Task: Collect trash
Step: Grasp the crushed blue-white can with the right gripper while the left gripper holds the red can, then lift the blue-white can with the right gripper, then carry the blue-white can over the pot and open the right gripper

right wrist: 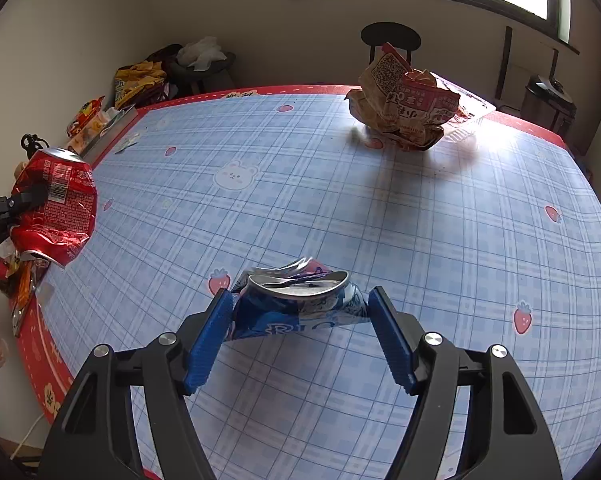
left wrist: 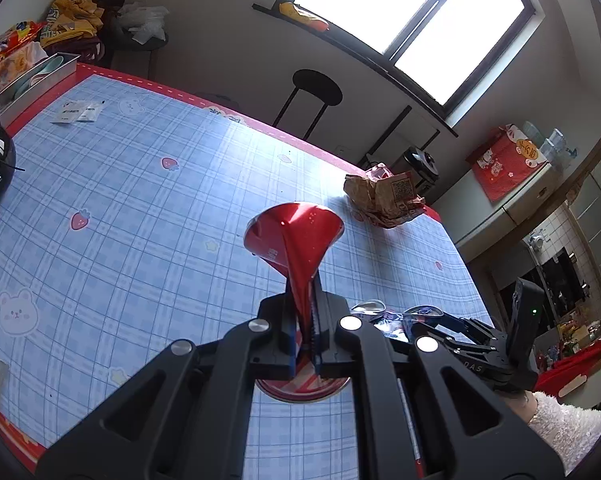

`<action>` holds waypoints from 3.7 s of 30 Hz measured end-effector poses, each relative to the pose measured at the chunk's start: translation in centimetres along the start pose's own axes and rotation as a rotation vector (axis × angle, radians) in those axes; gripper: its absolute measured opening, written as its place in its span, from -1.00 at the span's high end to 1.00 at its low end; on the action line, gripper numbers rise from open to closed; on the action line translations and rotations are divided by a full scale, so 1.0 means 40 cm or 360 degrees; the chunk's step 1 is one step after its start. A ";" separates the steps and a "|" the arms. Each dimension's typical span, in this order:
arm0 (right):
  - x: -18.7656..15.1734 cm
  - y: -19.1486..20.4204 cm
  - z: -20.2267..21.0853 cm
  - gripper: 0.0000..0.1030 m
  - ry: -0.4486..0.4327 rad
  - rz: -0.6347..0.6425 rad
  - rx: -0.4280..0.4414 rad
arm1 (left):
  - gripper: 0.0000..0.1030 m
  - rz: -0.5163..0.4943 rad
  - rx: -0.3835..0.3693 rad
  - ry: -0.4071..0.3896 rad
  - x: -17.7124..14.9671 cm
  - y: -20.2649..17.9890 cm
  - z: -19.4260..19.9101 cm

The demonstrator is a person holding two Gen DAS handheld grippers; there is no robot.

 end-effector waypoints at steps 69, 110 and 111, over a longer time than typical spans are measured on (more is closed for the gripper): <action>-0.096 -0.042 -0.088 -0.63 0.0233 0.0108 -0.0222 | 0.81 0.0096 0.0014 0.0059 -0.078 0.039 0.025; -0.155 -0.619 0.471 -0.64 -0.0355 -0.0433 -0.0209 | 0.81 -0.0504 -0.0149 0.0121 -0.053 -0.724 -0.065; -0.162 -0.646 0.484 -0.64 -0.0364 -0.0454 -0.0224 | 0.81 -0.0514 -0.0167 0.0127 -0.058 -0.751 -0.076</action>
Point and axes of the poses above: each gripper's, at about its wrist camera, not at the fingertips, and z roughly against the way its jaws point, y to its left, x to its top, the point moved 7 cm from there along -z, roughly the way its jaws point, and after that the axes turned 8 degrees about -z, right-handed, at the moved point
